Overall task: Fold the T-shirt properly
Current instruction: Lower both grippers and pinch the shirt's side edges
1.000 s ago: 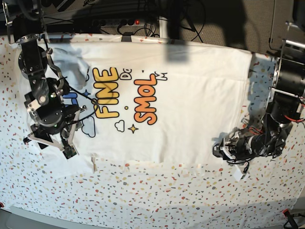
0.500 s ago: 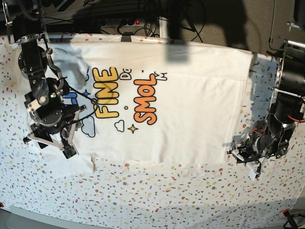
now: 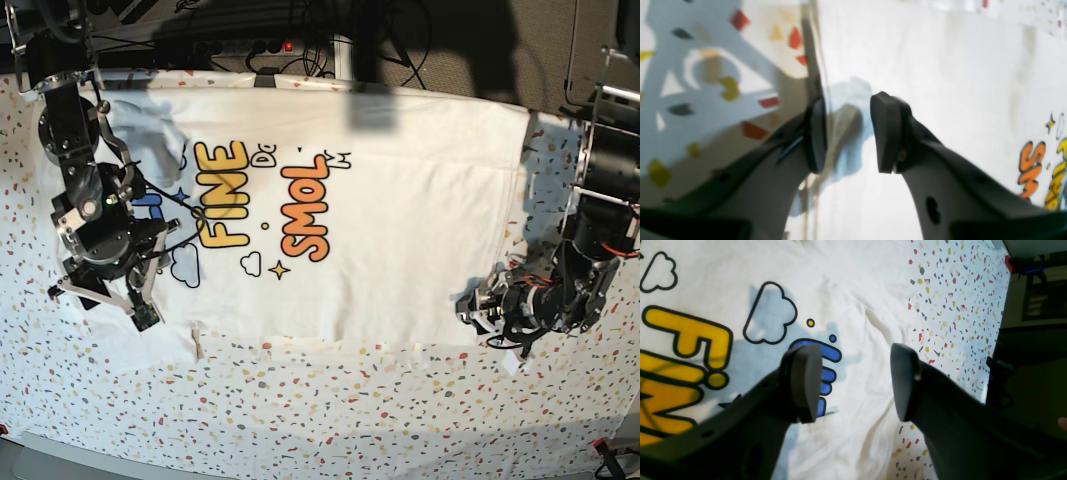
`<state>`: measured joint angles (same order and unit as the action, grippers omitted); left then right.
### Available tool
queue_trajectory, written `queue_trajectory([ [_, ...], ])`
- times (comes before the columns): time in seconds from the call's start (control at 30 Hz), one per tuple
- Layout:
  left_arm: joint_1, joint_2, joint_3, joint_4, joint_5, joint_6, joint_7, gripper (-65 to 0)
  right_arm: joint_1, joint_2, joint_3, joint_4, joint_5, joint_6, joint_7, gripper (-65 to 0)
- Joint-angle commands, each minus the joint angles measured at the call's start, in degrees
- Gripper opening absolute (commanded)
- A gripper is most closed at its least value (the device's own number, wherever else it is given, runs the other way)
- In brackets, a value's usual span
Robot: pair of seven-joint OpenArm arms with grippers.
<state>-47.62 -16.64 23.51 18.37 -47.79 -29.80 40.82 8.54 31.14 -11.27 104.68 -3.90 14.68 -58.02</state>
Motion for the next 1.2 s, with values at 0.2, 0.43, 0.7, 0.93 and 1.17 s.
queue_trajectory([
  [0.2,-1.92,-0.37,-0.22,0.68,-5.18,-0.46,-2.38,-42.2,1.11,0.76,0.50,0.96,-0.37,-0.31,0.66,-32.0],
  [0.43,-1.88,-0.35,-0.22,0.68,1.51,-0.46,-6.86,-42.2,1.14,0.79,0.50,0.96,-0.39,-0.31,0.76,-32.0],
  [0.7,-1.38,-0.35,-0.22,0.68,2.78,-0.46,-9.33,-42.3,1.14,0.76,0.50,0.96,-0.37,-0.33,0.76,-32.0],
  [0.93,-0.76,-0.37,-0.22,0.68,2.82,-0.44,-11.17,-61.0,1.14,0.76,0.50,0.96,-0.37,-0.31,0.72,-32.1],
  [1.17,-0.79,-0.35,-0.22,0.68,2.80,-0.46,-13.94,-65.0,1.14,0.76,0.50,0.96,-0.39,-0.33,0.79,-32.1],
])
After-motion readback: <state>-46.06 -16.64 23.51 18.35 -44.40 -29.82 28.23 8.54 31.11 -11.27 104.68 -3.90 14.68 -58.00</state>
